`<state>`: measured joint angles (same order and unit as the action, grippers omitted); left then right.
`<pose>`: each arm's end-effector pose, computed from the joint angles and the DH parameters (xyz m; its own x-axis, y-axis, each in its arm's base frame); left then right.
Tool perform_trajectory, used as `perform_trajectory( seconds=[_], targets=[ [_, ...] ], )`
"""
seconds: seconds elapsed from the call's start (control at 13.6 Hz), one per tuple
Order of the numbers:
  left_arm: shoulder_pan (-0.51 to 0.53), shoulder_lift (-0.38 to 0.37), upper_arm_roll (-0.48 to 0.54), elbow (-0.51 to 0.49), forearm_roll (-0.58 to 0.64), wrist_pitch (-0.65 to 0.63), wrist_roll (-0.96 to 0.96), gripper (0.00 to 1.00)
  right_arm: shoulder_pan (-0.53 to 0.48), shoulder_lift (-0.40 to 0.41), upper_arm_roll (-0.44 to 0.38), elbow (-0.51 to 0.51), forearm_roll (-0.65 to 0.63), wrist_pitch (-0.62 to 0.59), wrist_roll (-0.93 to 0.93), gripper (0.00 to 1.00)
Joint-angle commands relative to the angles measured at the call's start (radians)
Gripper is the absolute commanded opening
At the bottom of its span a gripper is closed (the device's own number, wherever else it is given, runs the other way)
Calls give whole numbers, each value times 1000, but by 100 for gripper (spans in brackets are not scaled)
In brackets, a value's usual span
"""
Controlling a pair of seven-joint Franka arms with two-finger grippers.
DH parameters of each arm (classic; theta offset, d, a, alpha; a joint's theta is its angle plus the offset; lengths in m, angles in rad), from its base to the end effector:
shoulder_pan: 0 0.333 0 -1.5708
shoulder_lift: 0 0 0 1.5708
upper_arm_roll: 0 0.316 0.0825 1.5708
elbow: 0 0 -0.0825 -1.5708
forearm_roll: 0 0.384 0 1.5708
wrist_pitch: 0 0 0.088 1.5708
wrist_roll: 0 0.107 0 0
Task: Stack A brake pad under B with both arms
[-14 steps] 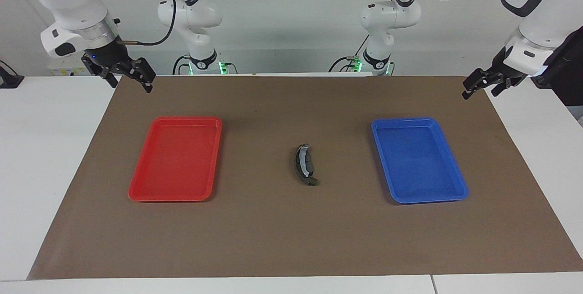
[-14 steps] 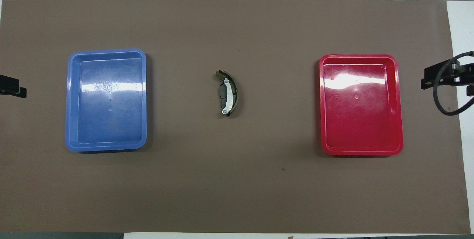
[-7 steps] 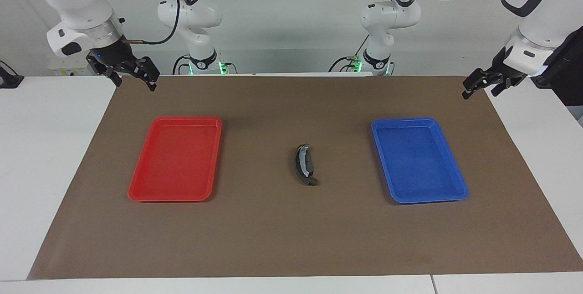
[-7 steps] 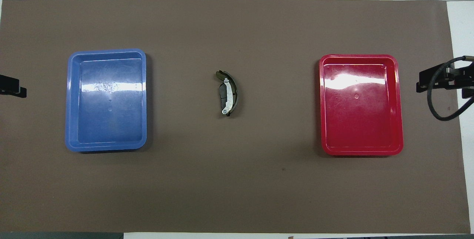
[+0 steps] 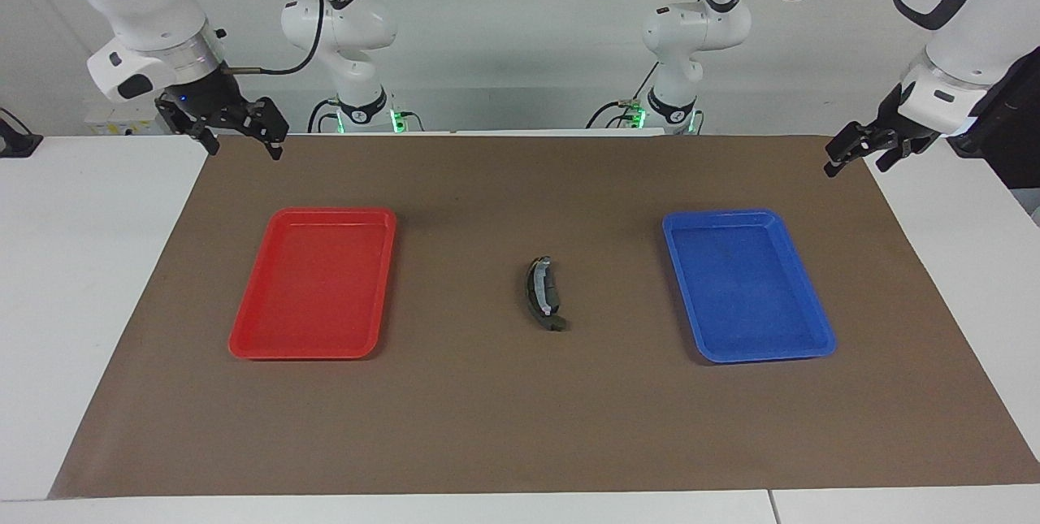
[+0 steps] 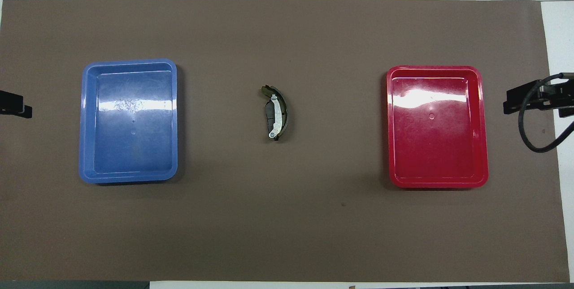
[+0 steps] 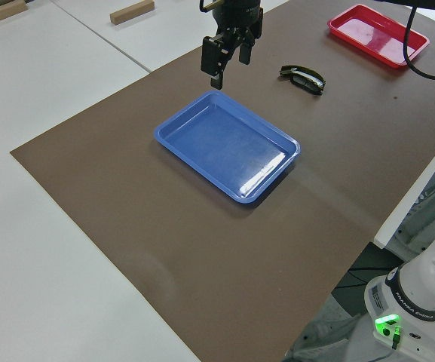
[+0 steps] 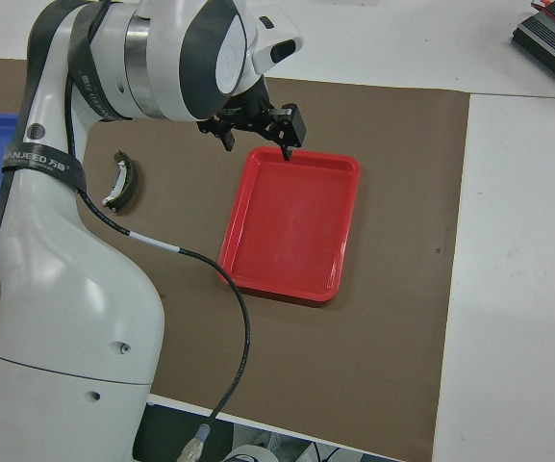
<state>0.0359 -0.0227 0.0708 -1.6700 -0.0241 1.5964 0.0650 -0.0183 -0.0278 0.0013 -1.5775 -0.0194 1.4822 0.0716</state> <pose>0.5441 0.0561 0.5924 0.9979 0.0421 -0.0492 0.0436 -0.9986 0.0289 0.5363 -0.0113 0.6291 0.9937 -0.0901 -0.0659 -0.0887 -0.9958 0.0242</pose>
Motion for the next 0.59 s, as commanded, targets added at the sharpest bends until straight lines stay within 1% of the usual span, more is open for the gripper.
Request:
perform_trajectory(
  seconds=[0.0, 0.52],
  targets=[
    [7, -25, -5, -27, 13, 8, -10, 100, -8, -21, 6, -19, -11, 1, -24, 100],
    [7, -25, -5, -27, 12, 8, -10, 100, -8, -21, 6, -21, -8, 1, -18, 100]
  ],
)
